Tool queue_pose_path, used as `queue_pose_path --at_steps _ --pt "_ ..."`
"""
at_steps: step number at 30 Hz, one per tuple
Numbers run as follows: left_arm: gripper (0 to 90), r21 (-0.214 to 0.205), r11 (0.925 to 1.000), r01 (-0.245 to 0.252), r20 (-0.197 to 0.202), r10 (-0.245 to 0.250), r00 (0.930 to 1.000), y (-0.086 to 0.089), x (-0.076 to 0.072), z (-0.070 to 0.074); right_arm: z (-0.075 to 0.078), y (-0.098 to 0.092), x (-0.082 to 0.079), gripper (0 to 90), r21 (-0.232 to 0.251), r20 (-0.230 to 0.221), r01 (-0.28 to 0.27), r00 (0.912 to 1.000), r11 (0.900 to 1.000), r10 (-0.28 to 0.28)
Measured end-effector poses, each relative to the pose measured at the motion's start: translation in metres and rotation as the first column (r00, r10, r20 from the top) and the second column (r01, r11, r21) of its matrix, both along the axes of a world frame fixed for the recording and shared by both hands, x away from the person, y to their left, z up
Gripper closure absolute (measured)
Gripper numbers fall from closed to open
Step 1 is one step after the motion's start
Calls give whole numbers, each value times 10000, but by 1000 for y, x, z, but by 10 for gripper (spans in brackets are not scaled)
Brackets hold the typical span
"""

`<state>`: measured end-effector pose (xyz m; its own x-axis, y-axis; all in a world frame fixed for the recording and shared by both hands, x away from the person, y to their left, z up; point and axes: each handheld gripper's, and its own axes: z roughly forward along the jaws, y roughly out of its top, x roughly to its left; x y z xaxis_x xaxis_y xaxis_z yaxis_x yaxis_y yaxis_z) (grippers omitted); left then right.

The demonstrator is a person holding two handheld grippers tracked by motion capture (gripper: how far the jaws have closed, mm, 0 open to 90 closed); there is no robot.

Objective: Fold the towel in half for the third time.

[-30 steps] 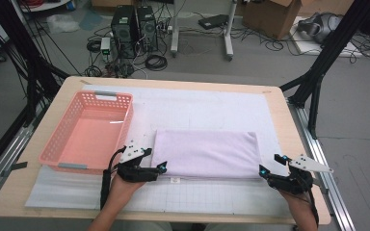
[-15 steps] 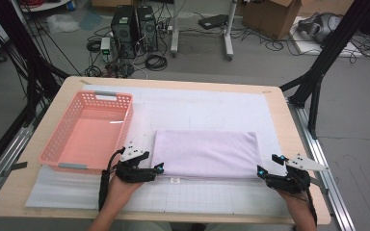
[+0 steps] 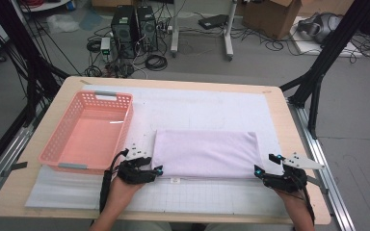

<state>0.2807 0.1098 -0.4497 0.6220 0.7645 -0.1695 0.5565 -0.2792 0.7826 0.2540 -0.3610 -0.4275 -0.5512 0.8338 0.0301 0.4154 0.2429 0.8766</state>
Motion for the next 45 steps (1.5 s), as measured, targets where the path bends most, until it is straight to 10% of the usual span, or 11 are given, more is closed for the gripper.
queue_pose_path --at_steps 18,45 --pt "734 158 9997 206 -100 -204 9997 -9 -4 1 14 38 25 208 93 93 -877 9961 9961 876" --pt "778 -552 9985 -26 -336 7 9994 -6 -2 0 40 138 119 222 89 -519 -2659 9626 9640 2660"
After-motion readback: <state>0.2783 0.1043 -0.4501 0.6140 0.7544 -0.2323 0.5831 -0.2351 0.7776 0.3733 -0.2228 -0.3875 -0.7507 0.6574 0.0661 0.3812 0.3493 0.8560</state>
